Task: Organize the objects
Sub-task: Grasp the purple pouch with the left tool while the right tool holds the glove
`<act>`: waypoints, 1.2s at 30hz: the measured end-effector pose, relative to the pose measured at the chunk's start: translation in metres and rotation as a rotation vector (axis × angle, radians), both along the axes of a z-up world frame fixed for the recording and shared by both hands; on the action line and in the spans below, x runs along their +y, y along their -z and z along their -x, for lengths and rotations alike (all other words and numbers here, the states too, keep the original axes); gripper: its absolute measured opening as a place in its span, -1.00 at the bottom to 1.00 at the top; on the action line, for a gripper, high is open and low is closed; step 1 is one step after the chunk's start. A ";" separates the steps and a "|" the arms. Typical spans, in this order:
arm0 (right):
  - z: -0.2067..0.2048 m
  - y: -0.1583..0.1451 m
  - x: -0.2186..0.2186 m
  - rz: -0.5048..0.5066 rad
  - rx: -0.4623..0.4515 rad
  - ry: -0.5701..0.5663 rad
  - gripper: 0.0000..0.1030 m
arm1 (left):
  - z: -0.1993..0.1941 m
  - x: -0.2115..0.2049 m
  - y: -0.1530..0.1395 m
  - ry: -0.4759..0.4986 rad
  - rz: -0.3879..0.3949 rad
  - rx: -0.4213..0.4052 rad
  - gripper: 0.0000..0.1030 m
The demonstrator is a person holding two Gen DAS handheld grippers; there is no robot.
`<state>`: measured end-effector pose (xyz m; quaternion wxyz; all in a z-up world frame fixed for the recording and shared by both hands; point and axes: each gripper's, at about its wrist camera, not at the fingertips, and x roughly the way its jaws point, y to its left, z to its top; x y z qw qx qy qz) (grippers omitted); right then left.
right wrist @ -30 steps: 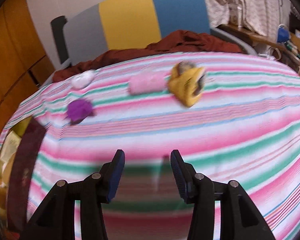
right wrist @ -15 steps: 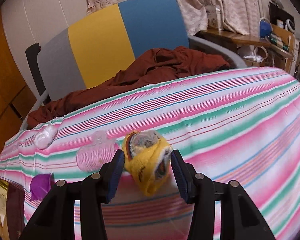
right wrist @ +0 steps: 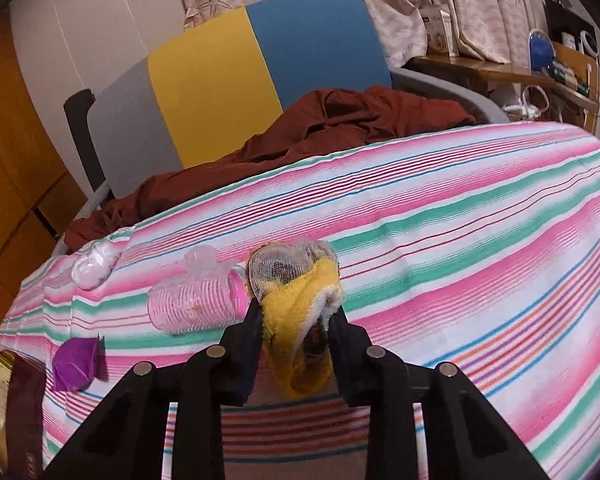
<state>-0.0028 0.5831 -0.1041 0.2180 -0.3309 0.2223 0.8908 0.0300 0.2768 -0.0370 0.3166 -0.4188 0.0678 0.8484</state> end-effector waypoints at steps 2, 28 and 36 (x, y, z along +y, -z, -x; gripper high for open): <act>-0.006 -0.002 -0.003 -0.020 0.000 0.015 -0.42 | 0.008 0.009 -0.002 0.000 0.010 0.005 1.00; -0.069 0.008 0.001 0.069 0.061 0.158 -0.42 | 0.151 0.112 0.046 0.010 0.218 0.059 0.76; -0.070 0.010 0.003 0.078 0.066 0.161 -0.41 | 0.138 0.114 0.055 0.024 0.148 0.061 0.07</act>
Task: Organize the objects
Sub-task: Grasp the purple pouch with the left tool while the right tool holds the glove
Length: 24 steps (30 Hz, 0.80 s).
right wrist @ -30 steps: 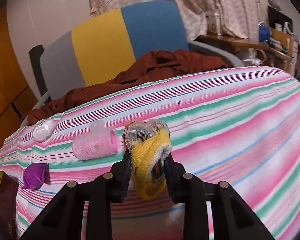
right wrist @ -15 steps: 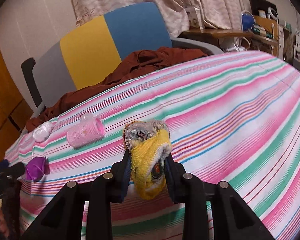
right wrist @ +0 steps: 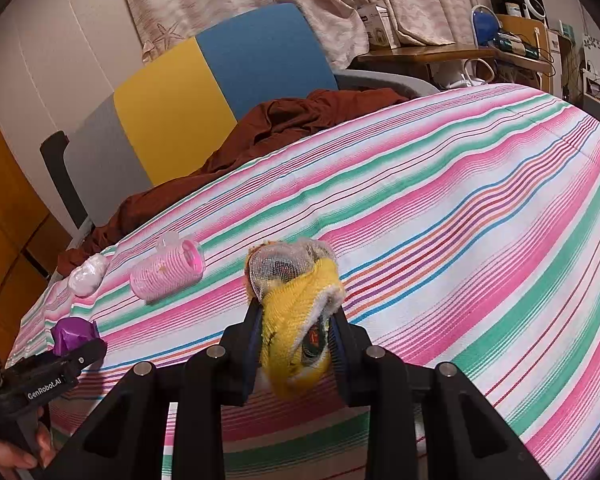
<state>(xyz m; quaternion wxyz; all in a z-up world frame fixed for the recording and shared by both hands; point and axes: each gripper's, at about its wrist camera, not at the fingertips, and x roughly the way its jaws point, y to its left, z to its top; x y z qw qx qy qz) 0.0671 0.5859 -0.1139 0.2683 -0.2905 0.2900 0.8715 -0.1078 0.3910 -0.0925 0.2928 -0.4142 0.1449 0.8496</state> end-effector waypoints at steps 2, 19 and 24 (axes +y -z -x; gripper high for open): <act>0.000 0.000 0.000 -0.001 -0.001 0.000 -0.41 | -0.005 0.001 0.000 0.008 0.001 0.026 -0.01; -0.002 0.000 0.002 -0.005 -0.004 0.003 -0.40 | 0.009 -0.023 -0.005 -0.113 -0.124 -0.041 -0.07; -0.002 0.000 0.000 -0.016 -0.010 0.006 -0.40 | 0.000 -0.025 -0.007 -0.088 -0.124 -0.017 -0.09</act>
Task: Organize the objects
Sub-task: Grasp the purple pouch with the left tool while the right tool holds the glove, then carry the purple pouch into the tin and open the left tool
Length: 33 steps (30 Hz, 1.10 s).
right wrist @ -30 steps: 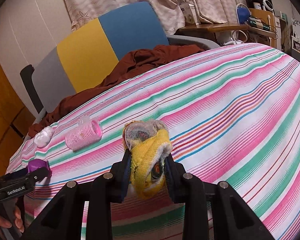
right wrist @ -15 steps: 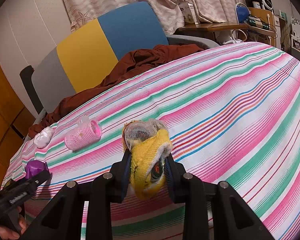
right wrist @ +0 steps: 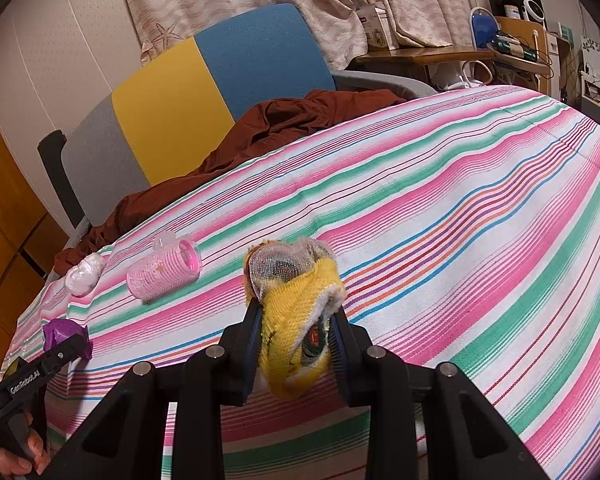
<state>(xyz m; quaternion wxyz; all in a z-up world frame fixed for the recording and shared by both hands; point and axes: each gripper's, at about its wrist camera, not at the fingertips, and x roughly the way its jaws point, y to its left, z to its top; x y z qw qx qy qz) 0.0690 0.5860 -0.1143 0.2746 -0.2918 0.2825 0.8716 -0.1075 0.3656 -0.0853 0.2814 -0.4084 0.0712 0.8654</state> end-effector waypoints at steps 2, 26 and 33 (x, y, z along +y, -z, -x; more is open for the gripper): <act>0.000 0.000 -0.001 -0.008 -0.006 0.000 -0.40 | -0.004 -0.002 -0.004 0.013 -0.016 0.002 -0.09; 0.013 -0.021 -0.067 -0.225 -0.061 -0.159 -0.40 | -0.021 -0.160 -0.070 -0.168 -0.271 -0.034 -0.09; 0.012 -0.024 -0.100 -0.256 -0.072 -0.217 -0.41 | 0.007 -0.212 -0.054 -0.305 -0.229 -0.072 -0.09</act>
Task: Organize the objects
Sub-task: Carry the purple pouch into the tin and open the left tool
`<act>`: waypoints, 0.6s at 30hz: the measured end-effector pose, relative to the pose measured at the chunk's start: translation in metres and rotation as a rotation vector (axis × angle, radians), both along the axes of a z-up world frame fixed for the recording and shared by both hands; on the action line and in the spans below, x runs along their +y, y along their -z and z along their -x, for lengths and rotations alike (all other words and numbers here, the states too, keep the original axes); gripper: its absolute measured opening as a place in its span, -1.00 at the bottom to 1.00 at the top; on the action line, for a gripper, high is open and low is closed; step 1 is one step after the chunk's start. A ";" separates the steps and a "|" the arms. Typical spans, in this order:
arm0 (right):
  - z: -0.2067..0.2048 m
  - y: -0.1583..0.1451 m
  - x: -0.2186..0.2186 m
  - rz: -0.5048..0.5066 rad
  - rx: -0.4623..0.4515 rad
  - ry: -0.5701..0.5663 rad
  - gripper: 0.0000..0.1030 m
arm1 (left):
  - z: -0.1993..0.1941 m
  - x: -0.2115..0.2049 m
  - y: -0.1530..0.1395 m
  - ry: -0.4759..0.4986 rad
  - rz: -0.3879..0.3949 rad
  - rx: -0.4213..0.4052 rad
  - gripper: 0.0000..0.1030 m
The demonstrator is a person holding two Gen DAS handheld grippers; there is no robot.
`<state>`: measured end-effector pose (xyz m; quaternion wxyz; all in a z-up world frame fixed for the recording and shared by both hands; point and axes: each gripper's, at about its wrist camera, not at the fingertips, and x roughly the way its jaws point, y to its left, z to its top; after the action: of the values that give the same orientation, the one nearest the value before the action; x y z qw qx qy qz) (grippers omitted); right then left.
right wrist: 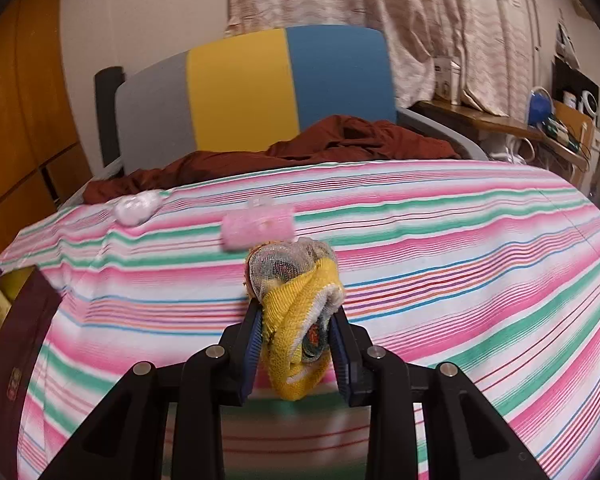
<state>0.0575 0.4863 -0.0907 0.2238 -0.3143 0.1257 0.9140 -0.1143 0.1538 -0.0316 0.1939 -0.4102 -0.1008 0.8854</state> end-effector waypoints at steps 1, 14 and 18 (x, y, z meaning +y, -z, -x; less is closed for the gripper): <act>0.000 -0.001 -0.003 -0.005 -0.003 -0.008 -0.41 | 0.003 -0.004 0.003 -0.013 0.013 -0.009 -0.09; 0.003 0.004 -0.029 -0.009 -0.034 -0.039 -0.41 | 0.029 -0.037 0.029 -0.056 0.043 -0.056 0.23; 0.003 0.004 -0.034 -0.024 -0.045 -0.051 -0.41 | 0.019 -0.042 0.021 -0.049 0.014 -0.035 0.39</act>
<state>0.0541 0.4522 -0.0950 0.2070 -0.3353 0.1014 0.9135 -0.1333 0.1116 -0.0523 0.1672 -0.4242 -0.1079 0.8834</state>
